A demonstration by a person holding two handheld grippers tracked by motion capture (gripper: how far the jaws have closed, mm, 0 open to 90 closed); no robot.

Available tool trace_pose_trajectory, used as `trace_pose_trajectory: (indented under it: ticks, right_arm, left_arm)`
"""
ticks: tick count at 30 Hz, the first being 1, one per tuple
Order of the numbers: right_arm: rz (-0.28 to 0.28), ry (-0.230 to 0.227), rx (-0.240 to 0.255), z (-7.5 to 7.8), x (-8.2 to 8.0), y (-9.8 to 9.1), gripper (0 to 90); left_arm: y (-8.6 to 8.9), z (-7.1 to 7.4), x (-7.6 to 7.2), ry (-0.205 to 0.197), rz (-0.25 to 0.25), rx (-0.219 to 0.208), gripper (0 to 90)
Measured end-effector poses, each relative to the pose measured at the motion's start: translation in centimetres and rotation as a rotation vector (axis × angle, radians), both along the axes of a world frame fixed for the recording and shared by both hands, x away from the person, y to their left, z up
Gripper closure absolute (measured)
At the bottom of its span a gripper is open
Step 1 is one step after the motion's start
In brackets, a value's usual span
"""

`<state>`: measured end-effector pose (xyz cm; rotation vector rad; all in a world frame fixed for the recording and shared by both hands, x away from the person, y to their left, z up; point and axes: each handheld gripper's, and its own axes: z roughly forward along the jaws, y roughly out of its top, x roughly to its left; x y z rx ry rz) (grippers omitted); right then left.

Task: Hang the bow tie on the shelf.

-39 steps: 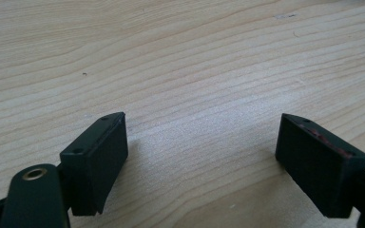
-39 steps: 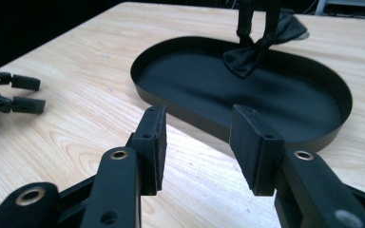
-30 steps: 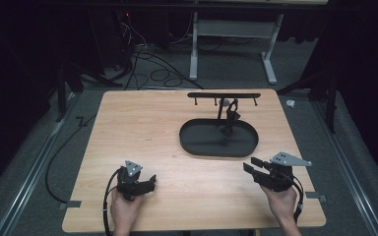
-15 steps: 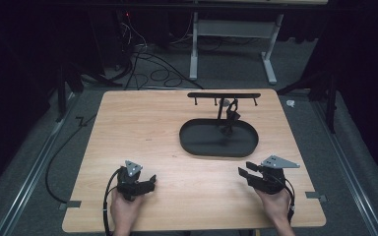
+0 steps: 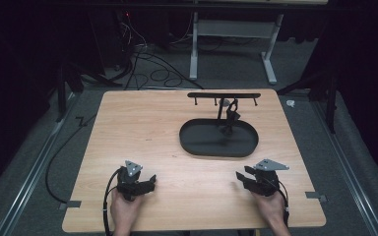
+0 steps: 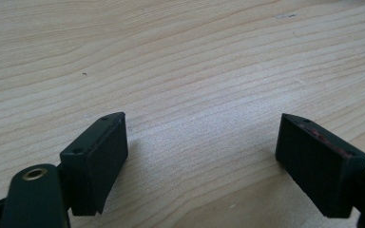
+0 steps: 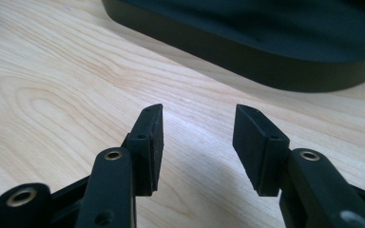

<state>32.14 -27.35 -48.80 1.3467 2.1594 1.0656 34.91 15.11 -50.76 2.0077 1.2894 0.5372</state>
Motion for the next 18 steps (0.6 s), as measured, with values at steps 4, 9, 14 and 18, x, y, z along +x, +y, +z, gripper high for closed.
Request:
trace_pose_trajectory:
  ticks: [4, 9, 14, 18]
  right_arm:
    - [-0.009, 0.008, -0.020, -0.5, 0.2, 0.0, 53.3]
    - [-0.012, 0.017, -0.043, -1.1, 0.7, 0.2, 51.4]
    - [-0.018, 0.008, -0.095, -1.4, 0.7, 0.6, 49.8]
    - [-0.014, 0.005, -0.100, -1.4, 0.8, 0.6, 47.3]
  left_arm:
    - [0.0, 0.0, 0.0, 0.000, 0.000, 0.000, 18.4]
    - [0.0, 0.0, 0.0, 0.000, 0.000, 0.000, 18.4]
    - [0.0, 0.0, 0.0, 0.000, 0.000, 0.000, 18.4]
    - [0.0, 0.0, 0.0, 0.000, 0.001, 0.000, 18.4]
